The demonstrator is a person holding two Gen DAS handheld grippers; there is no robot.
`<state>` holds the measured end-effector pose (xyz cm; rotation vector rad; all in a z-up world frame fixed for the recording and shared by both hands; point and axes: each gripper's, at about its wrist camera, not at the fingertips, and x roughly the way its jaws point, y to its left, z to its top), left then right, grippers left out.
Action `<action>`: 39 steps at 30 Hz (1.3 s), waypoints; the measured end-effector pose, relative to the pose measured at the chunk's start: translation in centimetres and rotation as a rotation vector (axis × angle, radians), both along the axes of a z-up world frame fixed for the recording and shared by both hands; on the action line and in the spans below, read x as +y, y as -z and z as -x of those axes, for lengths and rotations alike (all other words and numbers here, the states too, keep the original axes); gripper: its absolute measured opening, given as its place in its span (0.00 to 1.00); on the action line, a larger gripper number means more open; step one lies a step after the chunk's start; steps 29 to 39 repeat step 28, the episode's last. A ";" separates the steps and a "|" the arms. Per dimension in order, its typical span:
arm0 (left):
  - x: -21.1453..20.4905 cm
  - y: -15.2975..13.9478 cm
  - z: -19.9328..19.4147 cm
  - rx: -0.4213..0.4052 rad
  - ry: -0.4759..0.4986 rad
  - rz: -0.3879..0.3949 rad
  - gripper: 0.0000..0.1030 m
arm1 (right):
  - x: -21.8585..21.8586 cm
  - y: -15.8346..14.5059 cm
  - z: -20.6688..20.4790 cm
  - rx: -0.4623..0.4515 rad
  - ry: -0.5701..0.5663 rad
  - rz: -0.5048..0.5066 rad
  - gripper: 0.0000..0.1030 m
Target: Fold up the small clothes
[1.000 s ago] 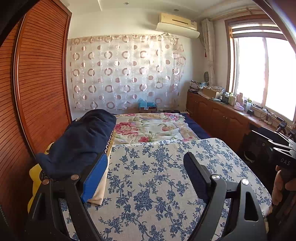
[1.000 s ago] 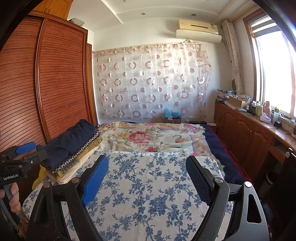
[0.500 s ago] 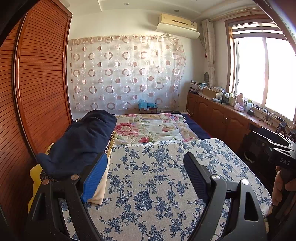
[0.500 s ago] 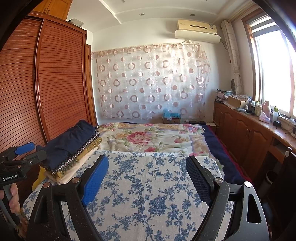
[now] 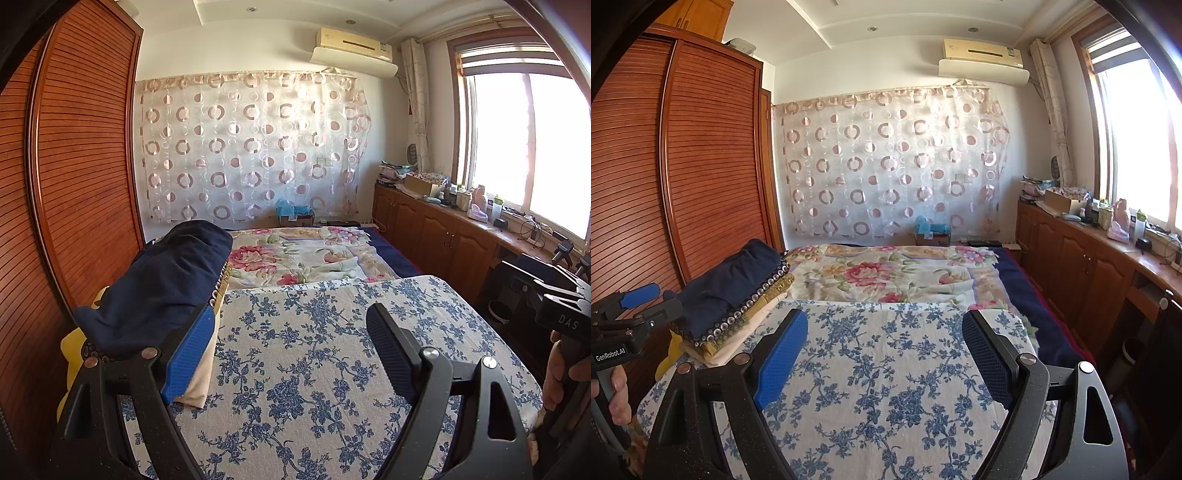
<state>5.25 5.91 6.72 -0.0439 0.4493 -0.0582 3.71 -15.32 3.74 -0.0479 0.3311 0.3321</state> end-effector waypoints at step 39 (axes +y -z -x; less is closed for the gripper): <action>0.1 0.1 0.0 -0.006 0.002 0.000 0.82 | -0.4 0.0 0.3 -0.010 0.001 -0.002 0.84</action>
